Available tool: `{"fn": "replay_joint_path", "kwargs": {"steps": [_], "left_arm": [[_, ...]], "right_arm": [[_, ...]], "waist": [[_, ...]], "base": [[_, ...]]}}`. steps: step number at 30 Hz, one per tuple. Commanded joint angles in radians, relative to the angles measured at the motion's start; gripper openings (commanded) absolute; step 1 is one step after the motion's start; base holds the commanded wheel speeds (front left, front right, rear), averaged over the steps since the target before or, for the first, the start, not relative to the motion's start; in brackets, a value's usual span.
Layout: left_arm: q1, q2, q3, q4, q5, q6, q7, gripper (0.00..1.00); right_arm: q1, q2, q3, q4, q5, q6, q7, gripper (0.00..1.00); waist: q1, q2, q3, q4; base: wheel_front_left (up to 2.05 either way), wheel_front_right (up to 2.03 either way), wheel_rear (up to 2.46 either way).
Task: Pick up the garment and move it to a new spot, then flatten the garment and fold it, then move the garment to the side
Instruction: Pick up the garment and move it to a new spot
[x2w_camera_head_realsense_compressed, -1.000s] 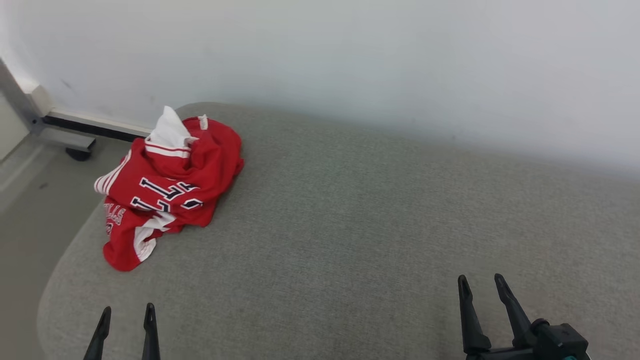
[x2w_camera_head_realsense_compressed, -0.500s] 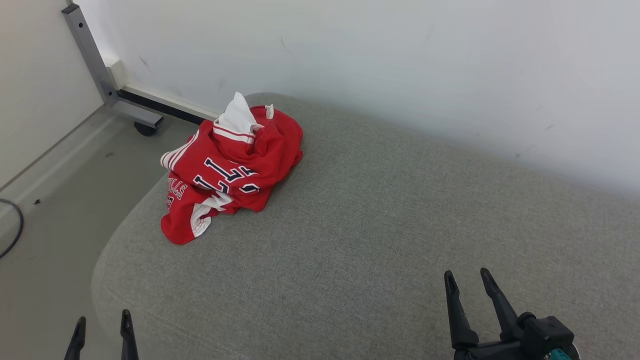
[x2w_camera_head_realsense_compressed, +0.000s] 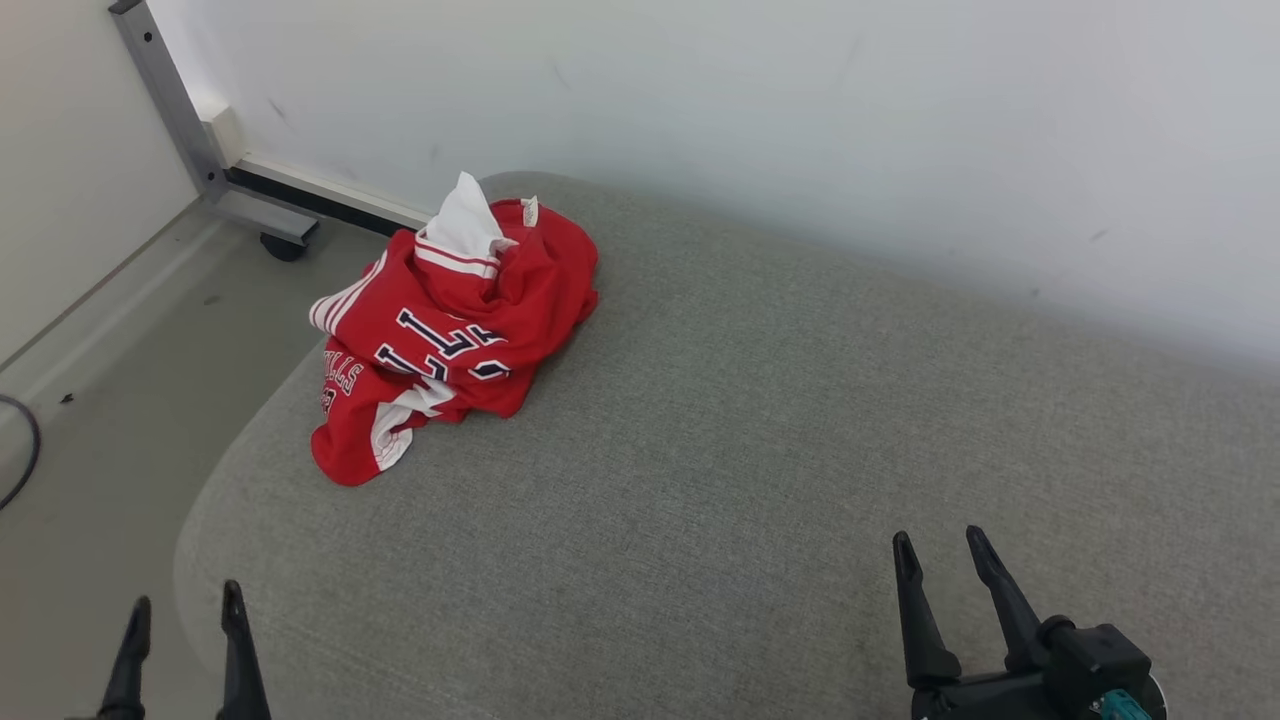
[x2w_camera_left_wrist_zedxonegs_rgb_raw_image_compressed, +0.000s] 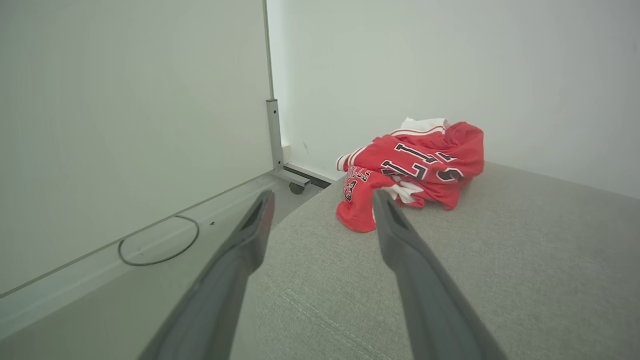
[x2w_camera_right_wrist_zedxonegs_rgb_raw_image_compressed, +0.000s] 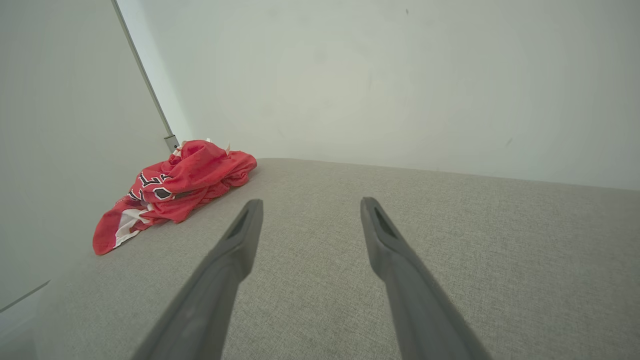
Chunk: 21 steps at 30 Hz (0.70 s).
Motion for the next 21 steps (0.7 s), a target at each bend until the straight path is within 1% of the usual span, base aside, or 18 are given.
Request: {"fn": "replay_joint_path", "kwargs": {"steps": [1, 6, 11, 16, 21], "left_arm": [[-0.022, 0.004, 0.005, 0.003, -0.007, 0.005, -0.004, 1.00], [-0.127, 0.036, 0.033, 0.022, -0.027, 0.001, -0.004, 1.00], [-0.265, 0.084, 0.053, 0.048, -0.057, -0.008, -0.004, 1.00], [-0.402, 0.149, 0.079, 0.092, -0.098, -0.015, -0.004, 1.00], [-0.527, 0.217, 0.101, 0.146, -0.134, -0.016, 0.010, 1.00]], "right_arm": [[-0.007, 0.000, -0.003, -0.006, -0.012, -0.002, -0.001, 1.00], [-0.042, 0.000, -0.009, -0.016, -0.038, -0.002, -0.001, 1.00], [-0.074, 0.000, -0.029, -0.029, -0.078, -0.002, -0.001, 1.00], [-0.120, 0.000, -0.041, -0.055, -0.097, -0.002, -0.001, 1.00], [-0.147, 0.000, -0.038, -0.089, -0.109, -0.002, -0.001, 1.00]], "waist": [[0.0000, 0.0000, 0.023, -0.030], [0.0000, 0.0000, 0.083, -0.111], [0.0000, 0.0000, 0.158, -0.191], [0.0000, 0.0000, 0.244, -0.286], [0.0000, 0.0000, 0.320, -0.363]], "base": [[0.00, 0.00, 0.00], [0.00, 0.00, 0.00], [0.00, 0.00, 0.00], [0.00, 0.00, 0.00], [0.00, 0.00, 0.00]]}}
